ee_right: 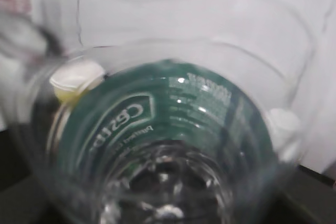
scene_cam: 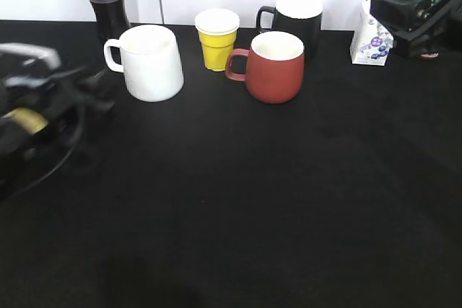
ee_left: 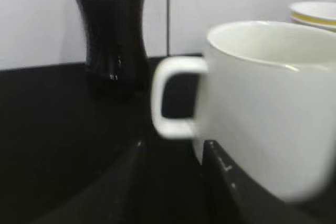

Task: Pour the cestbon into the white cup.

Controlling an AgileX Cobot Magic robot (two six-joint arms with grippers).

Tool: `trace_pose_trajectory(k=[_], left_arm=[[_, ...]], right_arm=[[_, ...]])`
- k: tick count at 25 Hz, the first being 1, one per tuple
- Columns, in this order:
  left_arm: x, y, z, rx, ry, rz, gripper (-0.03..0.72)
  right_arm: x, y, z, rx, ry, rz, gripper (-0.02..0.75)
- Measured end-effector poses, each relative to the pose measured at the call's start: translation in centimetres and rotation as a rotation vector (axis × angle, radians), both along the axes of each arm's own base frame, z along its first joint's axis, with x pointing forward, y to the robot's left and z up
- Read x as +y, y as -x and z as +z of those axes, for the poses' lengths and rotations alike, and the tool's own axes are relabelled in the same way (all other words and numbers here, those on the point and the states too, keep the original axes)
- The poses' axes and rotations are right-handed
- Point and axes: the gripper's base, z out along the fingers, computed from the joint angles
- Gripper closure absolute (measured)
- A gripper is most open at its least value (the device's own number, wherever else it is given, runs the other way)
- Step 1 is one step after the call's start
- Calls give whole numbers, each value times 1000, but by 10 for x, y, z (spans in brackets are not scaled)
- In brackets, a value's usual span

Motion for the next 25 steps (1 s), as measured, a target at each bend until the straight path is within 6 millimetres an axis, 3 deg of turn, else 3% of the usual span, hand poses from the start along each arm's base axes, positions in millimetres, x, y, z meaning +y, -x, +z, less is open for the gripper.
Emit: trace_pose_trajectory(k=[2, 5, 9, 11, 14, 18, 21, 23, 25], left_arm=[[3, 31, 24, -28, 7, -57, 407], [10, 66, 67, -141, 41, -74, 407], [15, 91, 118, -269, 38, -88, 407], [18, 99, 127, -259, 17, -85, 407], [19, 104, 132, -256, 6, -83, 407], [20, 103, 123, -161, -29, -76, 407], [25, 98, 111, 204, -21, 8, 407], [28, 86, 132, 379, -49, 83, 407], [29, 82, 167, 487, 38, 141, 407]], right_arm=[[-3, -12, -19, 82, -64, -71, 243], [-7, -36, -70, 144, -85, -164, 243], [-13, -53, -140, 171, -134, -271, 243], [-13, -54, -151, 181, -131, -272, 234], [-14, -52, -151, 256, -102, -283, 134], [-18, -30, -115, 279, -113, -295, 118], [-24, -6, -94, 461, -55, -332, 118], [-28, 5, -63, 610, 0, -371, 132], [-30, 12, -15, 663, -16, -401, 141]])
